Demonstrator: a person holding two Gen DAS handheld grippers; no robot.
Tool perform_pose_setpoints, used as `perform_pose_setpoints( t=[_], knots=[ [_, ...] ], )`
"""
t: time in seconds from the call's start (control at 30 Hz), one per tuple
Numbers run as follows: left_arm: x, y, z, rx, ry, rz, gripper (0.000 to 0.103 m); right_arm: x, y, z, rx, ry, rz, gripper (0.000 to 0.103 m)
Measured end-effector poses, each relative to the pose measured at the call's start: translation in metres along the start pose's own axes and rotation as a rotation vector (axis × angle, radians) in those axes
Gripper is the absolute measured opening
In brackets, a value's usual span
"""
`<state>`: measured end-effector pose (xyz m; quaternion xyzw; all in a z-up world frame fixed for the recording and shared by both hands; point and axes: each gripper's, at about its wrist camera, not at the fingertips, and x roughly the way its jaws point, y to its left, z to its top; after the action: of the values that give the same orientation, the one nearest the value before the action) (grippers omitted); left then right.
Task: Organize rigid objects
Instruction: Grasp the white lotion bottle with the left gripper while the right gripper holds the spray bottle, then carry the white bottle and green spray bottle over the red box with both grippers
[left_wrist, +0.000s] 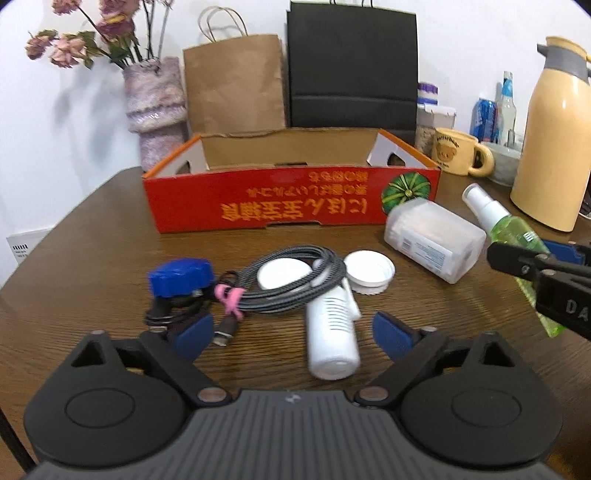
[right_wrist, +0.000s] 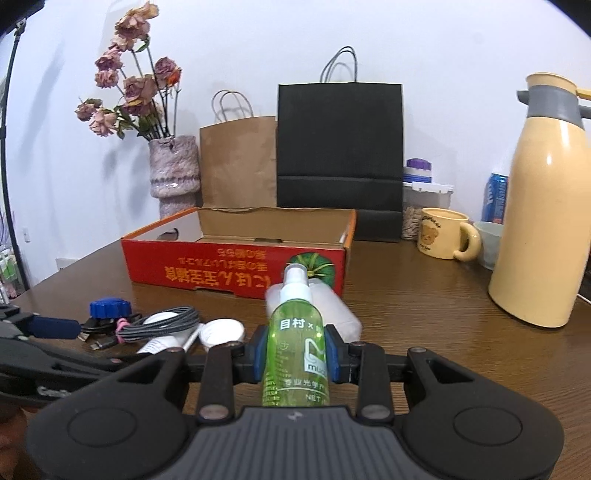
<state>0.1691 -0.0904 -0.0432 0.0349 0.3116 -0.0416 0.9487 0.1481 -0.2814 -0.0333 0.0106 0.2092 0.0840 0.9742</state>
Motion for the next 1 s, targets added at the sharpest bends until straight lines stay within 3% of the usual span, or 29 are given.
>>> perform_pose_setpoints(
  t=[0.13,0.27,0.47,0.53,1.0],
  knots=[
    [0.01,-0.008,0.003,-0.004,0.017,0.012,0.081,-0.001,-0.01,0.0,0.003,-0.002,-0.012,0.03],
    [0.018,-0.014,0.005,-0.008,0.04,0.022,0.077,-0.002,-0.014,0.0,0.01,-0.002,-0.018,0.03],
    [0.022,-0.018,0.004,-0.022,0.049,0.002,0.052,-0.003,-0.01,-0.002,-0.002,-0.004,-0.023,0.03],
    [0.02,-0.017,0.004,-0.03,0.044,-0.024,0.033,-0.002,-0.009,-0.002,-0.005,0.0,-0.027,0.03],
    [0.001,-0.015,-0.003,-0.027,0.022,-0.112,0.029,0.006,-0.007,-0.005,-0.009,0.028,-0.082,0.03]
  ],
)
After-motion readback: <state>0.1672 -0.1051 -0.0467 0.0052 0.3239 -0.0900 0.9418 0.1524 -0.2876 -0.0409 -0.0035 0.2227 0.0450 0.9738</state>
